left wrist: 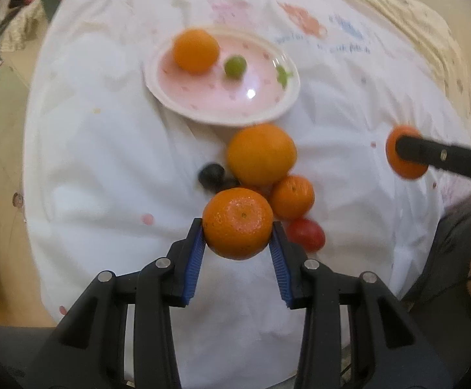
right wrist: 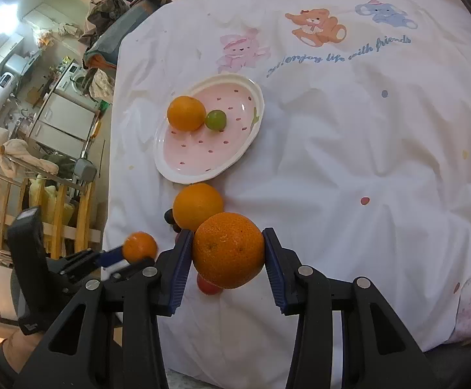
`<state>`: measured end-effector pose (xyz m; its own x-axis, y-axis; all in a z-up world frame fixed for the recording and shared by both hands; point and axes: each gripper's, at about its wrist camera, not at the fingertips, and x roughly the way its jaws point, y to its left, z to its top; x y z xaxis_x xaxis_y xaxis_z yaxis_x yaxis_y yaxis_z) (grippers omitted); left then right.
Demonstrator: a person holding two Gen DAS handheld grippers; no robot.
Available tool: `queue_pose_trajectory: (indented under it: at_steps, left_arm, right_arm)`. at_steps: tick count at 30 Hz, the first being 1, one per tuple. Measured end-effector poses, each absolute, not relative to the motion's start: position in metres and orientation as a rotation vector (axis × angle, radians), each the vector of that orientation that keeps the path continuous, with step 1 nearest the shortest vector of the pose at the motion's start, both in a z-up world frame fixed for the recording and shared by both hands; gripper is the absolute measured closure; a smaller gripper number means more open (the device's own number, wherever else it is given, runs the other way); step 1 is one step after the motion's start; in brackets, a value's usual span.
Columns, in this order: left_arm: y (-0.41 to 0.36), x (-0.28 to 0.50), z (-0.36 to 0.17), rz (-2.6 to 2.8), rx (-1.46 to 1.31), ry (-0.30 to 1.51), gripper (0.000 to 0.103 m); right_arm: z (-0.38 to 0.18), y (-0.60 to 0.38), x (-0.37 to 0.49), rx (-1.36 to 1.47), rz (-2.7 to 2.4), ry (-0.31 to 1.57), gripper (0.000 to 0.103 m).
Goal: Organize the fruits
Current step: 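Carry both held mandarins toward the pink plate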
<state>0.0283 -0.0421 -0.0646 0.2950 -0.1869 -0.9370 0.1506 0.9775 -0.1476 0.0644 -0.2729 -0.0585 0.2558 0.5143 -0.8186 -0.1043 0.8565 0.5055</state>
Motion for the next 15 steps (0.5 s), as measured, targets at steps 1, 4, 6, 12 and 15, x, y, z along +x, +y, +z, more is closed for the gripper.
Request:
queue_pose_trajectory:
  at_steps: [1,4,6,12,15]
  left_arm:
    - [-0.040,0.029,-0.060,-0.213,-0.038,1.237,0.068]
    - [-0.034,0.033,-0.052,-0.188,-0.046,1.211,0.068]
    - [-0.032,0.035,-0.046,-0.171,-0.045,1.201,0.068]
    - [-0.028,0.038,-0.035,-0.124,-0.045,1.170,0.068]
    - [-0.025,0.044,-0.029,-0.102,-0.043,1.151,0.068]
  right_arm:
    - [-0.057,-0.274,0.064,0.390,0.436,1.243,0.058]
    - [-0.053,-0.274,0.062,0.394,0.445,1.227,0.058]
    - [-0.051,-0.275,0.062,0.399,0.449,1.220,0.058]
    - [-0.042,-0.278,0.060,0.420,0.466,1.183,0.058]
    - [-0.036,-0.279,0.059,0.433,0.479,1.154,0.058]
